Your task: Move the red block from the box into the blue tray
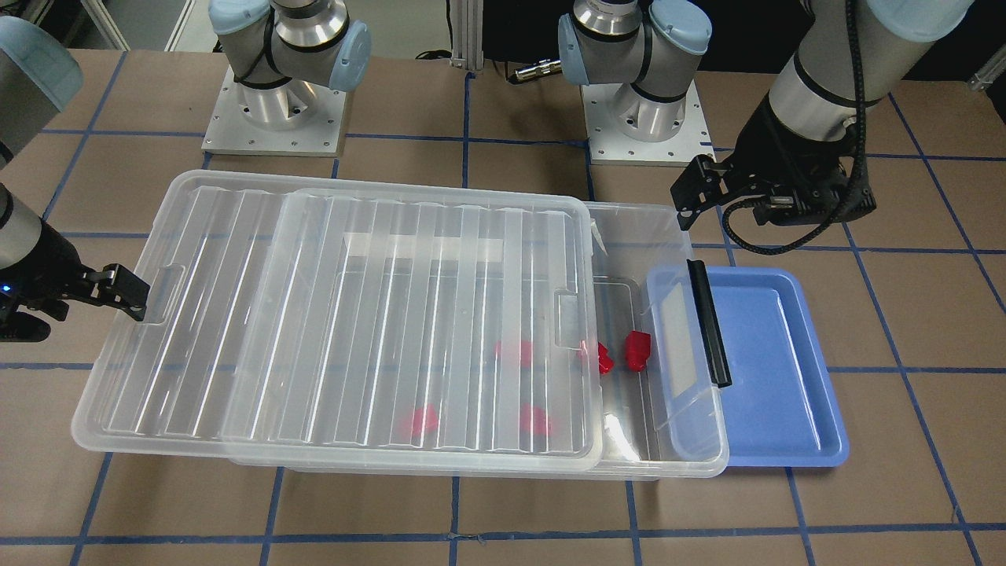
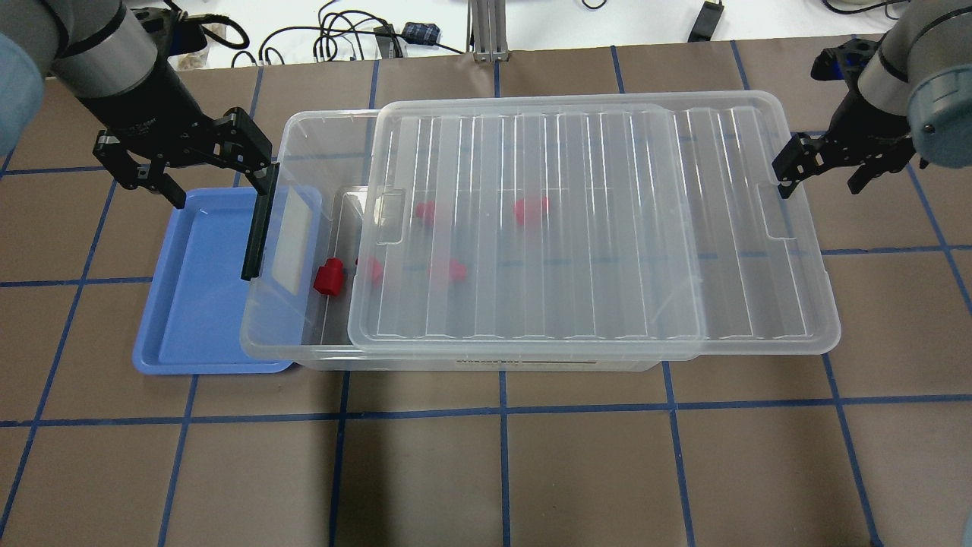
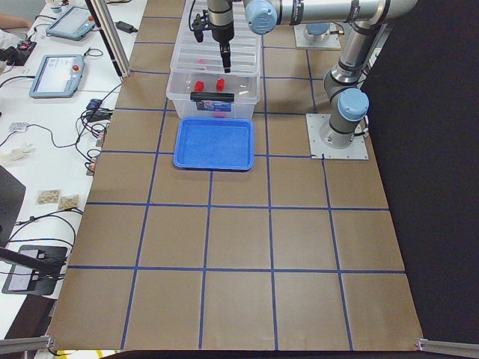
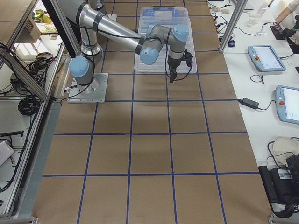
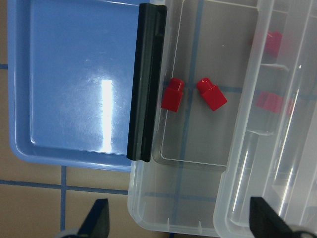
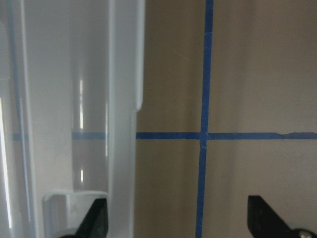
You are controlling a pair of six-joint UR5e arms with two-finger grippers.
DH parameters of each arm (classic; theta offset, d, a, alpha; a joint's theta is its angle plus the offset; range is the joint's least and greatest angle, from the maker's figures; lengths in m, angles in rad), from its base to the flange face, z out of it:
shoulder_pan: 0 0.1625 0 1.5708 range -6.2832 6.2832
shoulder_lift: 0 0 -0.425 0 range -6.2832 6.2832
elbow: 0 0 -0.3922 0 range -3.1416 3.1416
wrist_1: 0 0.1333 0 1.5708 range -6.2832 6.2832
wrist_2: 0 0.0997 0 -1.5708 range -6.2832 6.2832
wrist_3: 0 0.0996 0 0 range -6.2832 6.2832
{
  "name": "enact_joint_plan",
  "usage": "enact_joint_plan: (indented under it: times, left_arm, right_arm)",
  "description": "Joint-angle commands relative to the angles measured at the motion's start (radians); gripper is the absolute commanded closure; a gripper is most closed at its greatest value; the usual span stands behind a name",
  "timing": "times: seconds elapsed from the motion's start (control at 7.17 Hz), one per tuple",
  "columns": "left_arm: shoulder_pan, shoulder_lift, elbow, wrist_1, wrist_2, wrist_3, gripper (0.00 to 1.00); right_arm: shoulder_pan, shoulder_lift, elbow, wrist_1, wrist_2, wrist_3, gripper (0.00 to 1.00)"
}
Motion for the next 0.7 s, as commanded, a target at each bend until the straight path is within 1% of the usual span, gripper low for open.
enact_joint_plan:
  times: [0.0, 0.28, 0.42, 0.56]
  left_arm:
    - [0.019, -0.018, -0.010, 0.076, 0.000, -0.007, 0.00]
    - [0.015, -0.028, -0.013, 0.094, -0.014, -0.067, 0.00]
    - [0.013, -0.031, -0.022, 0.096, -0.015, -0.145, 0.00]
    - [0.005, -0.044, -0.039, 0.096, -0.015, -0.159, 0.00]
  right_arm:
    - [-0.025, 0.000, -0.001, -0.004, -0.003, -0.046, 0.00]
    - [-0.090, -0.002, 0.000, 0.002, 0.003, -0.083, 0.00]
    - [-0.107, -0.002, 0.000, 0.001, 0.000, -0.107, 0.00]
    - [-0.117, -0.002, -0.001, -0.001, 0.000, -0.109, 0.00]
